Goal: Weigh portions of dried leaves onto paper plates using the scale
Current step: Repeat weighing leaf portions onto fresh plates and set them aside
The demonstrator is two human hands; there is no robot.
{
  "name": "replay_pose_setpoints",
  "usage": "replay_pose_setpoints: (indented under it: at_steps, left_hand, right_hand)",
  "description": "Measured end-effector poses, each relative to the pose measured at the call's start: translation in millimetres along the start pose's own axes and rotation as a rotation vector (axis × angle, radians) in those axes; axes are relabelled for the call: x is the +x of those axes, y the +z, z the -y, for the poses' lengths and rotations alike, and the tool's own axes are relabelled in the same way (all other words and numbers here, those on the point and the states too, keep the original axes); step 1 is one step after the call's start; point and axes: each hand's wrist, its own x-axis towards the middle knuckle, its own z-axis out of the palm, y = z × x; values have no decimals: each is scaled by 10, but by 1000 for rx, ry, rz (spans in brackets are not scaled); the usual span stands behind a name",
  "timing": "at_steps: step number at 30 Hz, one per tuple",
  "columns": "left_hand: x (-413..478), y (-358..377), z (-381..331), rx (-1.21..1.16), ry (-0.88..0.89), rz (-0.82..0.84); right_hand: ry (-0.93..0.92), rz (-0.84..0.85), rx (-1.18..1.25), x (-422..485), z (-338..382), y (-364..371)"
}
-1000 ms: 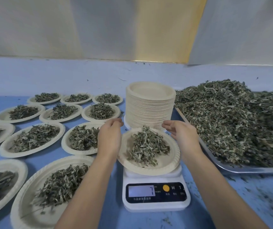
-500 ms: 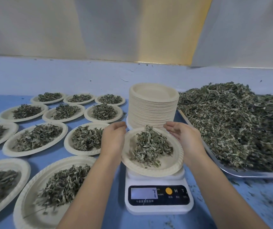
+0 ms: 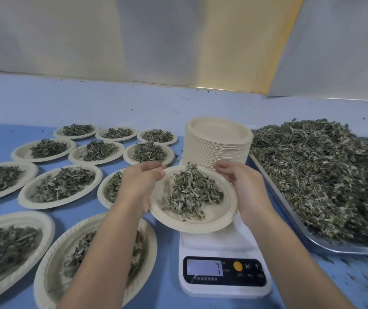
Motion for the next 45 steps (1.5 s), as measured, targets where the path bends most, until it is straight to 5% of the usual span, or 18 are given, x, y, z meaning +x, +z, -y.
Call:
replay_pose_setpoints:
  at_steps: [9,19,31,45]
  left_hand:
    - [254,-627,-456,6,129,-278]
    - [629,-1358,-695,-125,170,-557]
    - [1079,-2126,-783,-140,26,-529]
    - [1294,-2471,-674,-296,-18,-581]
  right_hand:
    - [-71,119,-169,64,98,845]
    - [349,383,-72,79,-65,1847]
    - [449,369,89,395,-252,3137]
    - [522,530,195,415,-490,3418]
